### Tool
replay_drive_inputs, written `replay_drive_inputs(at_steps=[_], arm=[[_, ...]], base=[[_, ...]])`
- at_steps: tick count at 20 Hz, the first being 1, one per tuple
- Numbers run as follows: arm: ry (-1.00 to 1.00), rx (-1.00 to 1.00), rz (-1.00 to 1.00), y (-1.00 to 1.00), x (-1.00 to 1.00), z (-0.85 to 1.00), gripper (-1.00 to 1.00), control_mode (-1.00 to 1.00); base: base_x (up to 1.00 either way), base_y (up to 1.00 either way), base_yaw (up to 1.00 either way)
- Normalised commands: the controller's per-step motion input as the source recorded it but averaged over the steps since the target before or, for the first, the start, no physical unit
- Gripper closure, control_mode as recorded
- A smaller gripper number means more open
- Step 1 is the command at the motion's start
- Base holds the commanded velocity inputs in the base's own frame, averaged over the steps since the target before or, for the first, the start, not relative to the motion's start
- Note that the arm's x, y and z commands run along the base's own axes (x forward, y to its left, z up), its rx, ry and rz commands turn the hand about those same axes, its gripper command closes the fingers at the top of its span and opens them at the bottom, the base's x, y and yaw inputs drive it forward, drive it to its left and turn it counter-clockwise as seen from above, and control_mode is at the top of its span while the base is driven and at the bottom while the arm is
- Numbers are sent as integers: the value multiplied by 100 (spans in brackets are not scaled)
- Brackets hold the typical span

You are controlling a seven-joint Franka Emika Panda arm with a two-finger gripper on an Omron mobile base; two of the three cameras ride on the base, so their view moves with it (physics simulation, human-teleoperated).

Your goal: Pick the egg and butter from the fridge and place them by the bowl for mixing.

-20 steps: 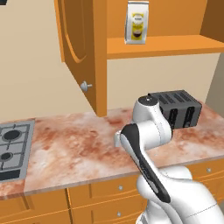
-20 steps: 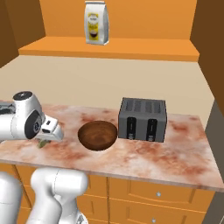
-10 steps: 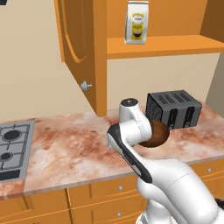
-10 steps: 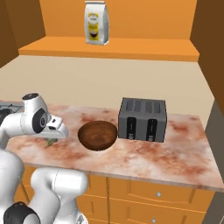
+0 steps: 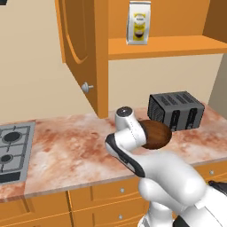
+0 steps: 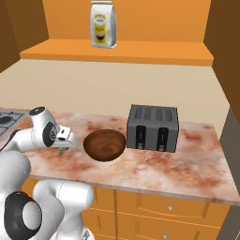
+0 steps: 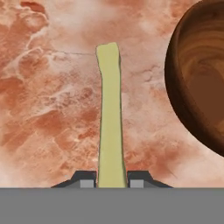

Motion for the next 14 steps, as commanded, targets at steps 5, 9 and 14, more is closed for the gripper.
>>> replay_drive_inputs(at_steps=[5, 9, 14], arm=[[0, -4, 0, 0, 42, -18, 100, -100], [0, -3, 0, 0, 25, -14, 100, -100], [0, 0, 0, 0, 0, 0, 100, -100]], base=[[0, 0, 0], [0, 0, 0], [0, 0, 0]])
